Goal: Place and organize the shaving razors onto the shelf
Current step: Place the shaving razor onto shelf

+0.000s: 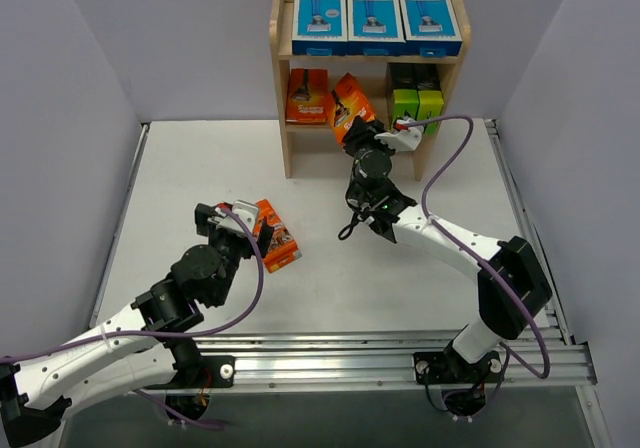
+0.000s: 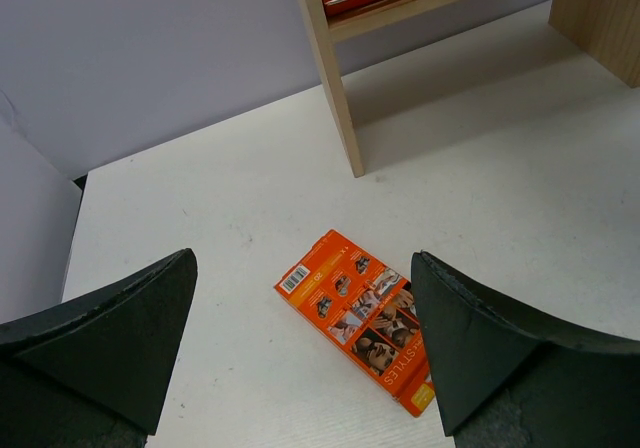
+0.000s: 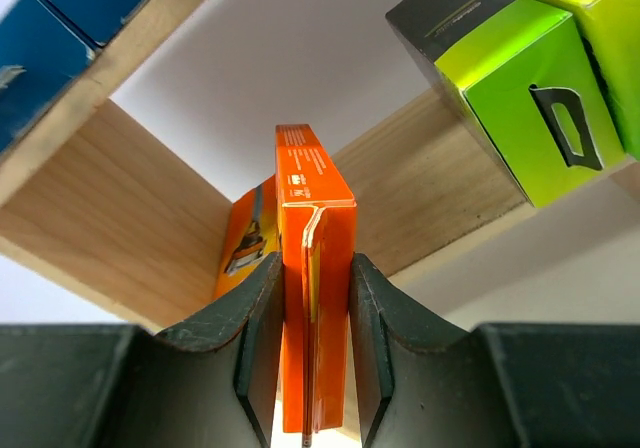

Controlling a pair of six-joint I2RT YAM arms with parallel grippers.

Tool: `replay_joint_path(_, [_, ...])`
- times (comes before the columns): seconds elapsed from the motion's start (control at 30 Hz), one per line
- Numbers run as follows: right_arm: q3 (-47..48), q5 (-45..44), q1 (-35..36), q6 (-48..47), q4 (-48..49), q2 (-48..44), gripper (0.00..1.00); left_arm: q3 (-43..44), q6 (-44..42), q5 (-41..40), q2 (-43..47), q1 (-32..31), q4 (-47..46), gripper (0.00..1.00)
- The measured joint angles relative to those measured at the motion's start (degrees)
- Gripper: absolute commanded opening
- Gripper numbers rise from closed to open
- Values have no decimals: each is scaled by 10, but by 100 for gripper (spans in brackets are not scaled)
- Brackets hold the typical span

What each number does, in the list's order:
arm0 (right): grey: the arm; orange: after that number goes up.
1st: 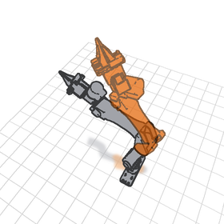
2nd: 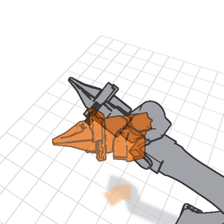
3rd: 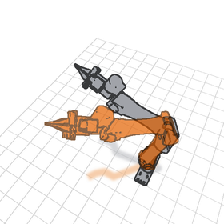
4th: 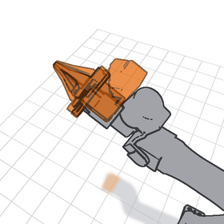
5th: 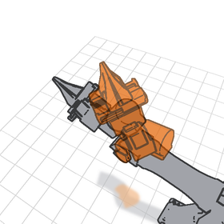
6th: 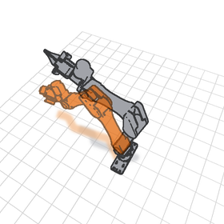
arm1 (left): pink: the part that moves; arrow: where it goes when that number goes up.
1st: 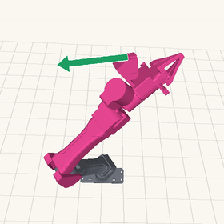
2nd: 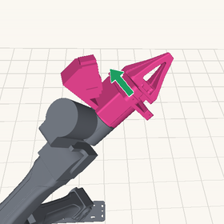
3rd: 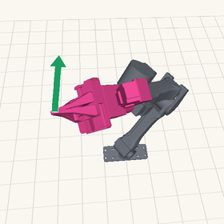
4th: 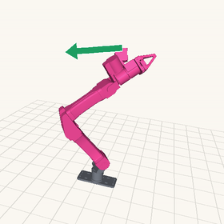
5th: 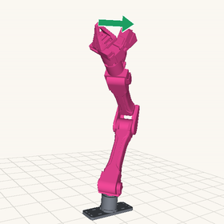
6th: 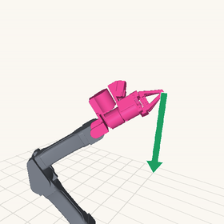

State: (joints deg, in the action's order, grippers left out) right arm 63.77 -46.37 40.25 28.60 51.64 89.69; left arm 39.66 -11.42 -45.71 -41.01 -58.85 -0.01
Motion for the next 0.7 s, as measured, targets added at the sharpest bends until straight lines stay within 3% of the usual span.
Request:
replay_joint_path(0.33, [23,-15,-14,-49,39,50,0,-7,-5,6,2,-5,-6,97])
replay_joint_path(0.7, [30,-16,-35,-39,49,81,0,-8,-10,12,-1,-7,-7,97])
